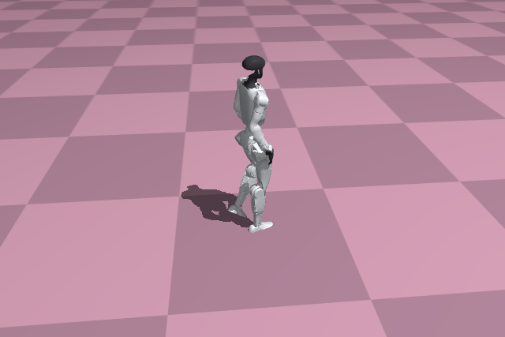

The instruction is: Walk run

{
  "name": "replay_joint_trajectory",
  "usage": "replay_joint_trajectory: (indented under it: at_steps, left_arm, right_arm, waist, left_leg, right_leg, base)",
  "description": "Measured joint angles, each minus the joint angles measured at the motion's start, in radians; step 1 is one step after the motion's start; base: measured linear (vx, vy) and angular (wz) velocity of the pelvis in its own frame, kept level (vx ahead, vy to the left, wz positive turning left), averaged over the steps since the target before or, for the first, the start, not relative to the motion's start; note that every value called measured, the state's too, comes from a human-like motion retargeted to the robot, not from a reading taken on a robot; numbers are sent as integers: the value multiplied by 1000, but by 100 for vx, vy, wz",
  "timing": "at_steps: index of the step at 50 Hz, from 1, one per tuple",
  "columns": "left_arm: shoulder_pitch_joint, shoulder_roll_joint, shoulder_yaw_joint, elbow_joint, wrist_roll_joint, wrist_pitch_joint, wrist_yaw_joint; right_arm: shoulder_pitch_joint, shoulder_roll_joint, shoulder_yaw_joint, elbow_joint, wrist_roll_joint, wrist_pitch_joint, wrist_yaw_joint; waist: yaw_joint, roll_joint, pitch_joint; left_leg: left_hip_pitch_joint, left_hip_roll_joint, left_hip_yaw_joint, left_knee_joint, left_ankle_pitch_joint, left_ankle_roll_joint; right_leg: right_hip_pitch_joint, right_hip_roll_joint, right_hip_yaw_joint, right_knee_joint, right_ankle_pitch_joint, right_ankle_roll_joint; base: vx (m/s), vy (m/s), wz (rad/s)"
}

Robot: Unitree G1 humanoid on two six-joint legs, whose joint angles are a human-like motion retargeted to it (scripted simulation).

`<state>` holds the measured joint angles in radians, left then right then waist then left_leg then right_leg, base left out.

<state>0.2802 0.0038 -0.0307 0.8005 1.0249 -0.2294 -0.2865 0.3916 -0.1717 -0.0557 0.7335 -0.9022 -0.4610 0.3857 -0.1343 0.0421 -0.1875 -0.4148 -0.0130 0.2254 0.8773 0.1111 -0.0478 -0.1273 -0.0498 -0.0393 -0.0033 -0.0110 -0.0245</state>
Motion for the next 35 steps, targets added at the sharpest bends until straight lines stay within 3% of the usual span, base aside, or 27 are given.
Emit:
replay_joint_trajectory:
  at_steps: [3, 5, 10, 13, 17, 20, 22, 24, 27, 28, 31, 35]
  left_arm:
    - [18, -4, -2, -22, -38, -17, 20]
    - [33, -1, -5, -37, -40, -27, 44]
    - [38, -3, -13, -29, -26, -13, 47]
    - [30, -10, -12, -15, -27, 9, 20]
    - [23, -16, 7, -1, -68, 17, 8]
    - [26, -28, 38, 12, -118, 13, 10]
    - [23, -35, 58, 20, -122, 28, -19]
    - [24, -29, 61, 12, -100, 51, -60]
    - [30, -3, 20, -7, -59, 62, -82]
    - [33, 7, 7, -10, -48, 56, -82]
    - [43, 5, 12, 2, -55, 38, -92]
    - [53, -12, 24, 34, -119, 20, -34]
  right_arm:
    - [17, 10, 0, 3, 32, -2, -35]
    - [27, 15, 3, 6, 32, -5, -45]
    - [24, 20, 9, 44, 2, 6, -20]
    - [22, 12, 19, 67, -13, 3, -21]
    - [26, 15, 35, 96, -21, 0, -33]
    - [30, 28, 30, 109, -31, -2, -37]
    - [29, 47, 6, 118, -35, -5, -45]
    - [30, 55, 2, 114, -25, -9, -65]
    - [30, 39, 18, 83, -33, -31, -133]
    - [29, 35, 20, 73, -46, -41, -159]
    - [29, 51, 9, 62, -38, -66, -202]
    - [29, 79, -9, 50, 77, -103, -209]
  waist:
    - [48, -12, 1]
    - [72, -21, 2]
    - [105, -14, -8]
    - [107, -24, -22]
    - [141, -76, -34]
    - [195, -126, -45]
    - [190, -127, -61]
    - [170, -86, -70]
    - [115, 5, -66]
    - [107, 24, -62]
    - [106, 58, -50]
    - [61, 81, -31]
  left_leg:
    - [-65, -24, 5, -127, -76, 33]
    - [-93, -25, 33, -250, -113, 92]
    - [-90, 5, 264, -570, -193, 187]
    - [-83, -40, 358, -701, -238, 230]
    - [-34, -82, 403, -764, -216, 310]
    - [-1, -93, 355, -756, -228, 310]
    - [9, -106, 278, -751, -256, 310]
    - [54, -82, 286, -755, -278, 310]
    - [110, -41, 199, -755, -304, 300]
    - [122, -28, 173, -748, -311, 293]
    - [163, -5, 113, -739, -322, 272]
    - [228, -18, 31, -757, -319, 256]
  right_leg:
    - [28, 8, -45, 11, -32, -14]
    - [51, 17, -86, 16, -55, -24]
    - [113, 67, -261, 12, -110, -29]
    - [147, 75, -359, 14, -128, -7]
    - [201, 61, -409, 43, -101, 38]
    - [236, 45, -383, 96, -1, 104]
    - [232, 41, -381, 164, 163, 174]
    - [207, 46, -374, 277, 338, 221]
    - [110, 103, -341, 510, 488, 187]
    - [70, 133, -283, 573, 478, 183]
    - [-31, 184, -149, 677, 312, 133]
    - [-128, 133, -103, 639, 157, 47]
  base:
    - [38, 3, 117]
    - [41, 2, 136]
    - [41, 5, 158]
    - [45, 4, 157]
    - [62, -4, 65]
    - [84, -6, -12]
    - [71, 9, 60]
    - [71, 25, 113]
    - [68, 18, 159]
    - [67, 8, 130]
    - [51, 2, 107]
    - [51, 3, 175]
